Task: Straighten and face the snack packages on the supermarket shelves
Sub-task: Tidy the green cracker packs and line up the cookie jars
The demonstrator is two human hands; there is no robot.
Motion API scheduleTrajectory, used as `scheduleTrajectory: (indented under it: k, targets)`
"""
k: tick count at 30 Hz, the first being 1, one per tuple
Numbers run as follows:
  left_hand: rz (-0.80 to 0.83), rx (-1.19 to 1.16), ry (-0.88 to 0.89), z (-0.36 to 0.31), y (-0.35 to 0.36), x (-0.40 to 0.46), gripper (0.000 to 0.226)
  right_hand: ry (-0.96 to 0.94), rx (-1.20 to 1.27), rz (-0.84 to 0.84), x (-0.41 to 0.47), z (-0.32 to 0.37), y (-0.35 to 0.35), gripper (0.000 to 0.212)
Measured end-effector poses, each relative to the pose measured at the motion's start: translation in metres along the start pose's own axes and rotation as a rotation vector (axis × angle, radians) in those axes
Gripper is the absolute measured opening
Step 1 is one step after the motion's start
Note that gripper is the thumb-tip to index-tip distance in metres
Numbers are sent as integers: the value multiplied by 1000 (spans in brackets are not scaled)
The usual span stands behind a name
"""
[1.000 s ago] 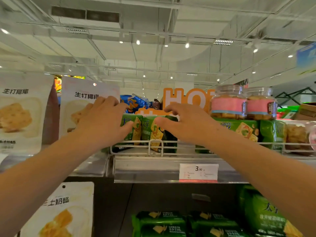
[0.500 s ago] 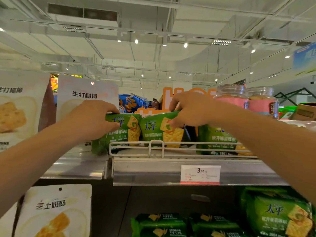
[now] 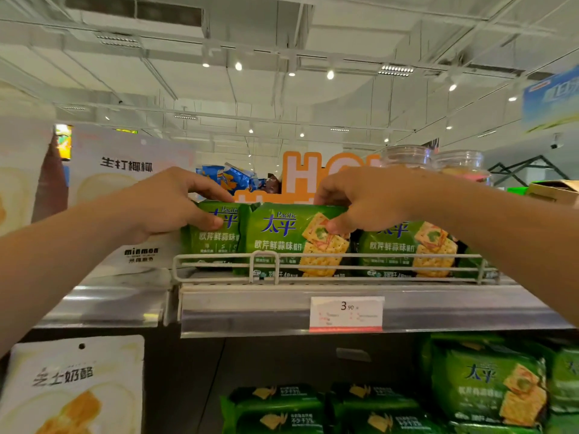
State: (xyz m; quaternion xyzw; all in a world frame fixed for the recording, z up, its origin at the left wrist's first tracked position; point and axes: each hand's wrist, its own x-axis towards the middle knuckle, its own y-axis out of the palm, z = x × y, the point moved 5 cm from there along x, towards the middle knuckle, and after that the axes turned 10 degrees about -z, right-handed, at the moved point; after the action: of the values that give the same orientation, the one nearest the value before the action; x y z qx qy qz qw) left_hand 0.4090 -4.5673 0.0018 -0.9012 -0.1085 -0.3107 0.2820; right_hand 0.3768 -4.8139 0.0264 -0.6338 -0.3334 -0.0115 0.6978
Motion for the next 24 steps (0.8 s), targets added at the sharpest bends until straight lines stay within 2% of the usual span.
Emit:
scheduleTrajectory:
  k: [3,7,11,15,17,20,24]
  targets:
    - [66,5,-20,-1,11,4,35,-8,-15,1,-1,-3,3,35]
    - [109,-75,-60,-6,15,-2,16,-15,-26,-2,0,-5,7,34]
    - [229,76,-65,-13,22,-9,78,-24,-11,-18,-1,-7,9,33]
    - [308,126,-43,-25,40,-8,112,-21,28,-44,-3,-8,10,34]
    - [338,83,-42,-29,47,-6,108,-24,43,-59,-4,-10,10,33]
    - [356,29,-30,-31,56,-3,85,-33,51,-87,-6,-12,10,31]
    - [401,-64,-17,-27,64,4,72,-37,73,-88,-8,-13,15,35]
